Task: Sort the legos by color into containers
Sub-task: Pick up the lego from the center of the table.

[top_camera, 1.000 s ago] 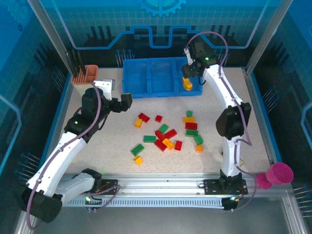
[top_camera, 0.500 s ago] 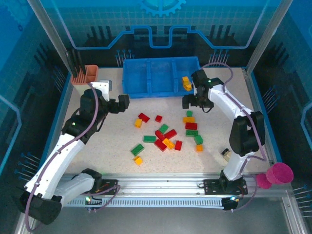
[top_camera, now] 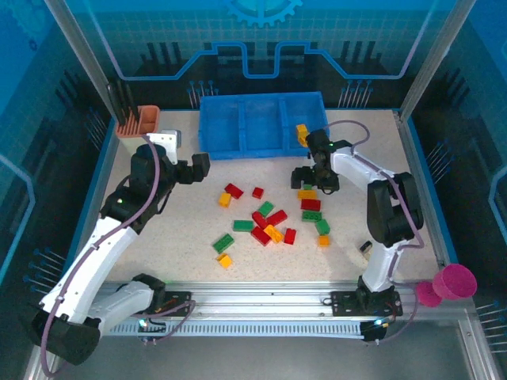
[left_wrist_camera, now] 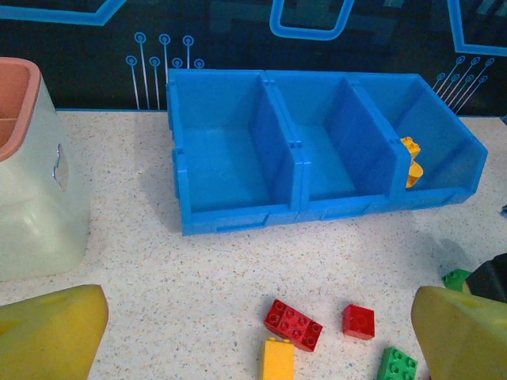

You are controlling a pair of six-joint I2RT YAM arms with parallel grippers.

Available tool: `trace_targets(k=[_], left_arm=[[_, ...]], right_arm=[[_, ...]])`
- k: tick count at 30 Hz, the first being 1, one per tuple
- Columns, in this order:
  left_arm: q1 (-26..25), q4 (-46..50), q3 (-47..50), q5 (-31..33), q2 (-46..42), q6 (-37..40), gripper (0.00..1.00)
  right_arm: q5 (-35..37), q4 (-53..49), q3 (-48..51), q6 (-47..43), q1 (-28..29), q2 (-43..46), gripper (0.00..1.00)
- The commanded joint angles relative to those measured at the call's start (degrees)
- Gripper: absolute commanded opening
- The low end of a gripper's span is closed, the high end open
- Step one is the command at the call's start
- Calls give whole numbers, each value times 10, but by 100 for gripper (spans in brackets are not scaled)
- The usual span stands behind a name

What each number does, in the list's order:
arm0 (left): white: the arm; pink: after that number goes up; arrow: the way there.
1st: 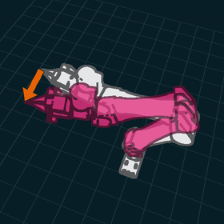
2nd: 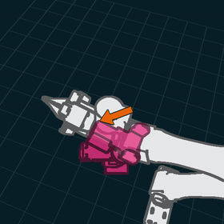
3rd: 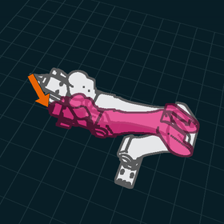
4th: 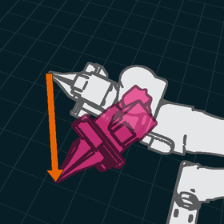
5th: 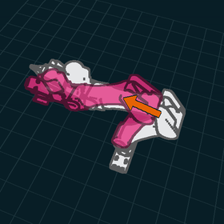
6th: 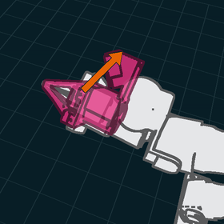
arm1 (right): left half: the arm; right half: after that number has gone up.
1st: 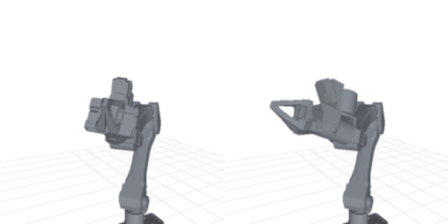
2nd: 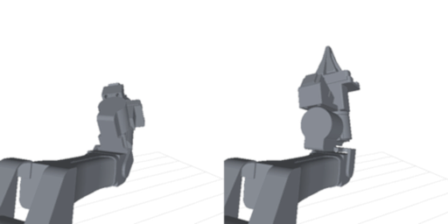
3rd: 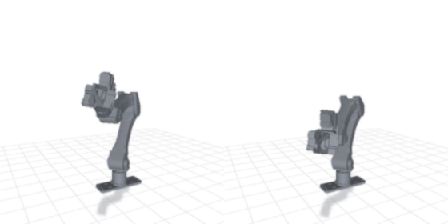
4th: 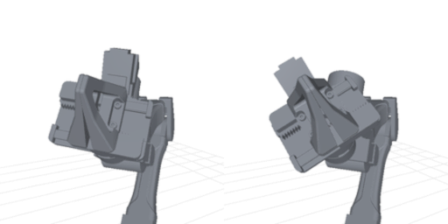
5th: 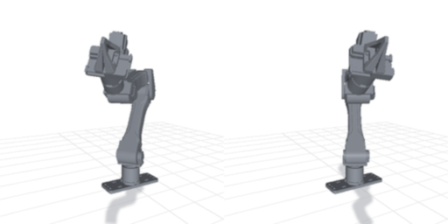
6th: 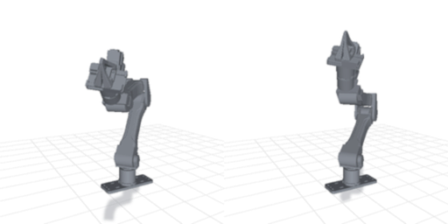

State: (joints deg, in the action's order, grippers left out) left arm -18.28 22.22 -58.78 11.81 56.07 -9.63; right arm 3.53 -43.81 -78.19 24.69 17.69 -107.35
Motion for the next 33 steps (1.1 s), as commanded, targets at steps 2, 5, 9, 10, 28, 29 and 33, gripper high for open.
trace_targets(k=[2, 5, 9, 10, 28, 29, 33], left_arm=[[-3, 2, -9, 10, -5, -6, 99], [-3, 2, -9, 8, -2, -6, 99], [-3, 1, -8, 7, 2, -6, 99], [-3, 2, -7, 7, 2, -7, 100], [-3, 2, -6, 15, -4, -1, 99], [-3, 1, -6, 14, -4, -1, 99], [-3, 2, -6, 15, -6, 0, 99]], right_arm=[[-8, 10, 10, 16, 14, -26, 100], [-1, 12, 16, 16, 16, -37, 100], [6, 11, 20, 14, 21, -47, 100], [9, 11, 21, 13, 22, -50, 99], [72, -42, -50, -41, 24, -48, 64], [80, -46, -66, -46, 21, -41, 63], [100, -47, -137, -74, 6, -31, 62]])
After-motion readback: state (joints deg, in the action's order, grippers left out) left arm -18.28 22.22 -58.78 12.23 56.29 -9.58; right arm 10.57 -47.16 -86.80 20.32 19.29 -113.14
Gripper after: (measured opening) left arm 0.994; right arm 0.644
